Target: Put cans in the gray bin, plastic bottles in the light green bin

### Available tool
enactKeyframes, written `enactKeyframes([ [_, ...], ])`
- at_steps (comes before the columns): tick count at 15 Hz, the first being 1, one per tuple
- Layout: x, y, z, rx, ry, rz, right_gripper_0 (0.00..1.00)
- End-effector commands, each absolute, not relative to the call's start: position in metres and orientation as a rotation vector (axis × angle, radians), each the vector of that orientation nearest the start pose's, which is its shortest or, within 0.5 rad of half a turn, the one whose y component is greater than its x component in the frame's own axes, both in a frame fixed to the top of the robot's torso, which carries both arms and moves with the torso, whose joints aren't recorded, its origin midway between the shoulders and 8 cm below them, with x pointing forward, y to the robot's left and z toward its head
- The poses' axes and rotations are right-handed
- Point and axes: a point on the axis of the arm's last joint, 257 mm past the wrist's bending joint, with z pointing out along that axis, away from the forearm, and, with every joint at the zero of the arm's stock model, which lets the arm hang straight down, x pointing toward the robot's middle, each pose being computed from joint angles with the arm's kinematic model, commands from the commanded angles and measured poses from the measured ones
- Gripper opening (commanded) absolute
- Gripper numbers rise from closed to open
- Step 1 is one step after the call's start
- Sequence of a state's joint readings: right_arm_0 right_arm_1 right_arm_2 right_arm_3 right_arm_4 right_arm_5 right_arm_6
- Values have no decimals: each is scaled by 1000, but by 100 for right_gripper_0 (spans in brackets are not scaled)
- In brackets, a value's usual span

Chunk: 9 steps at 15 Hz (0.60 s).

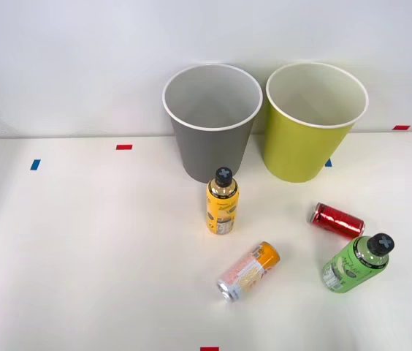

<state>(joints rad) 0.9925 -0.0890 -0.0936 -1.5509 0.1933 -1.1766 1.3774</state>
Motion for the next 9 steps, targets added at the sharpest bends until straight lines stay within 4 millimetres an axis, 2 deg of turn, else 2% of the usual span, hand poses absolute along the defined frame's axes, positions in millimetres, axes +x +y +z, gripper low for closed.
enactKeyframes([
  [1,151,-319,-278,-109,1399,-199,100],
  [9,151,-319,-278,-109,1399,-199,100],
])
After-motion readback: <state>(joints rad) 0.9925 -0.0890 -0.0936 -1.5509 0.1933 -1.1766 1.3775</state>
